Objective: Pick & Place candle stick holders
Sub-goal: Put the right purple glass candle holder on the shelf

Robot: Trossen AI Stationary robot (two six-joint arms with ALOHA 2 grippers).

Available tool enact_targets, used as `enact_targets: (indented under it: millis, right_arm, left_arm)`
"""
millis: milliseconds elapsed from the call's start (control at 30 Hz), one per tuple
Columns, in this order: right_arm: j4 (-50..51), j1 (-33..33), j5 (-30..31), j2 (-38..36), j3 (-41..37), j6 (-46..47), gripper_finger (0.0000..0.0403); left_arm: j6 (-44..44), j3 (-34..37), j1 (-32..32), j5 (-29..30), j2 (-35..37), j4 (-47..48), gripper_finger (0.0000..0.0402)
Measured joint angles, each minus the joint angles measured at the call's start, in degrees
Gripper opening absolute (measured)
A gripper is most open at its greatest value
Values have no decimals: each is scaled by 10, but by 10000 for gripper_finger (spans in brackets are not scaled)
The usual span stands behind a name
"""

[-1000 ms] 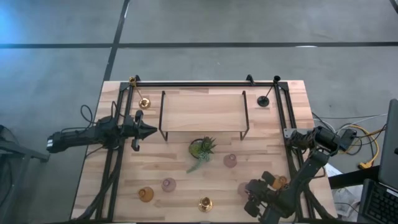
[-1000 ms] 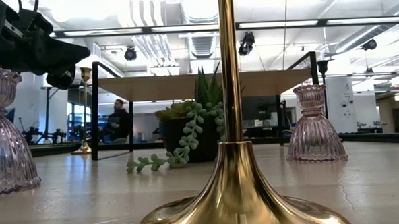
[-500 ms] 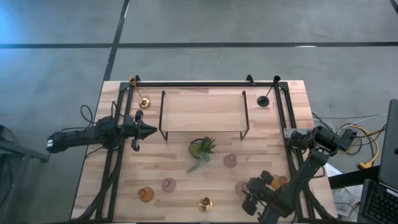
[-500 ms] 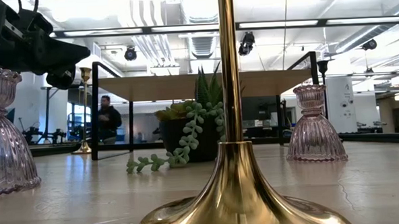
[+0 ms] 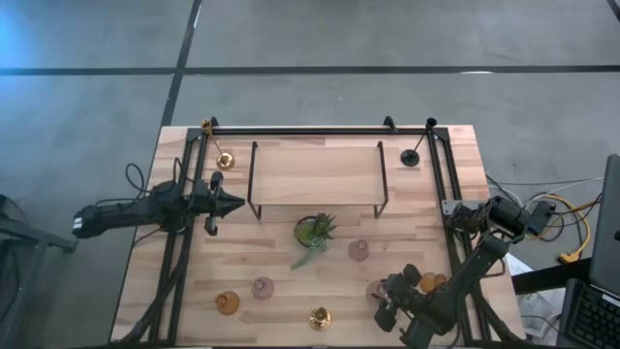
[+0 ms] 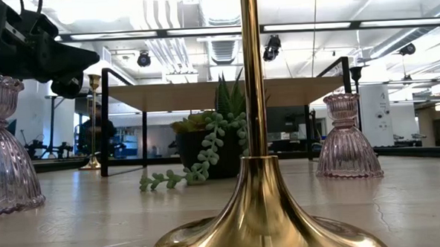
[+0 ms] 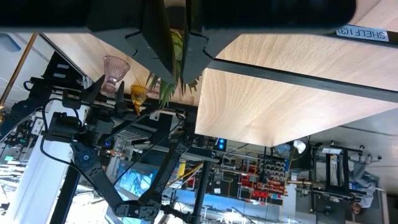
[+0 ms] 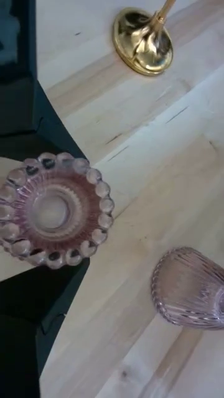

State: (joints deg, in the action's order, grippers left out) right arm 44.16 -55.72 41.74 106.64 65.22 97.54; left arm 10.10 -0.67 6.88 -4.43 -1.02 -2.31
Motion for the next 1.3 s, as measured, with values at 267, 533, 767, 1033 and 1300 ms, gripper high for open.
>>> enact_targets:
  millis: [267, 533, 767, 1033, 1300]
  right_arm:
    - [2, 1, 9, 0, -1, -16, 124]
    - [52, 19, 5, -38, 12, -57, 124]
    - [110, 70, 6, -168, 27, -155, 124]
    - [83, 183, -11, -304, 26, -323, 124]
    - [-31, 327, -102, -349, 31, -616, 124]
  left_arm:
    - [0, 0, 0, 0, 0, 0, 35]
    - [0, 0, 0, 0, 0, 0, 35]
    - [0, 0, 0, 0, 0, 0, 35]
    - [0, 0, 0, 0, 0, 4, 35]
    - [0, 0, 0, 0, 0, 6, 35]
